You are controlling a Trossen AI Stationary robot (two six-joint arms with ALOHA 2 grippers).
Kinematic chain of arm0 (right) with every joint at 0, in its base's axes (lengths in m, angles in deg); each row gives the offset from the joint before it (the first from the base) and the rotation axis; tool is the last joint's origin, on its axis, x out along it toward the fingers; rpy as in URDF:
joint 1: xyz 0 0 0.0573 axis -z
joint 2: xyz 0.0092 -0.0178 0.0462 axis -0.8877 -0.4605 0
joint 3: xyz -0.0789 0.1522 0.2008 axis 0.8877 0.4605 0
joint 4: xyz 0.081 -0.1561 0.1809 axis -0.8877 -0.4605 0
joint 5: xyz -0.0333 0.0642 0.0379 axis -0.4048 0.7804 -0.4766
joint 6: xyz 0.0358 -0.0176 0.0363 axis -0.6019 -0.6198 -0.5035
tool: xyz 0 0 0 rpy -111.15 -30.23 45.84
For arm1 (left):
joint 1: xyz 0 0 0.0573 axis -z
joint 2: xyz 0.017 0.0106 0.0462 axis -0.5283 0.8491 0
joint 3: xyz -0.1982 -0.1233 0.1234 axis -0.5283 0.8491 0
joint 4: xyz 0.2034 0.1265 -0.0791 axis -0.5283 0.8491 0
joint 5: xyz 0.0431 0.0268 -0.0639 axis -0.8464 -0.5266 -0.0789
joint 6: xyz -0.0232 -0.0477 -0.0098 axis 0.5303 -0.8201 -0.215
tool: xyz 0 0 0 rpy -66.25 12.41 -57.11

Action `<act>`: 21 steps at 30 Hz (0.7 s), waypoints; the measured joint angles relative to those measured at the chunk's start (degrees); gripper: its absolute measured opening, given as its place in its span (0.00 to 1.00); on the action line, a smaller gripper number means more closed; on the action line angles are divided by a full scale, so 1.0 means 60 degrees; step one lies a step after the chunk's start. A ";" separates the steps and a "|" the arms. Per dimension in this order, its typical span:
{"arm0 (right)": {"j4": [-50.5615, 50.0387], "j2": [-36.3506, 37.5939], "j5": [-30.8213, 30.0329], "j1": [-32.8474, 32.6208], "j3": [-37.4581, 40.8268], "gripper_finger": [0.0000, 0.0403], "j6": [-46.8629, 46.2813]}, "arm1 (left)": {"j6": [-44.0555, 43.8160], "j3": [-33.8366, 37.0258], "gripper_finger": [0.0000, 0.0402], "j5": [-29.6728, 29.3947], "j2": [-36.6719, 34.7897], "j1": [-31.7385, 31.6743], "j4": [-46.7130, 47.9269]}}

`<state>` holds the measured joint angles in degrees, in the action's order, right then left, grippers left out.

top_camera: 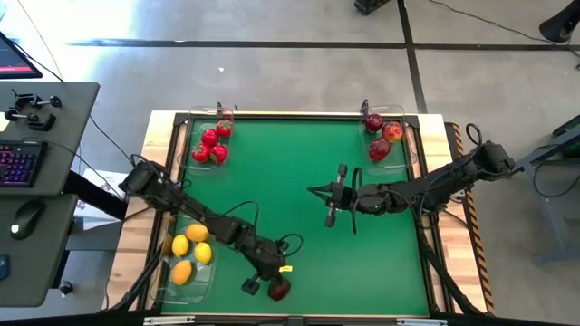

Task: Sort produce into baskets
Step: Put the apple into the top right bin

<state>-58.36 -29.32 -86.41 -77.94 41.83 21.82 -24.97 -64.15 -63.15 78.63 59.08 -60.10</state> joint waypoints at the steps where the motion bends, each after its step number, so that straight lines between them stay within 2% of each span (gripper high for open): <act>1: -0.0002 0.0000 0.0003 0.0000 0.0000 0.00 0.0001 | 0.0000 0.0000 0.00 0.0000 0.0000 -0.0043 -0.0006; 16: -0.0004 0.0000 0.0003 0.0000 0.0004 0.00 0.0001 | -0.0165 0.0002 0.00 0.0005 -0.0043 -0.0668 0.0171; 21: -0.0047 0.0000 0.0003 0.0000 0.0007 0.00 0.0005 | 0.0417 -0.0004 0.00 0.0067 -0.0939 -0.0402 0.0860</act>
<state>-58.64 -29.32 -86.39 -77.94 41.88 21.85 -22.47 -64.17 -62.75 72.99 56.67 -54.94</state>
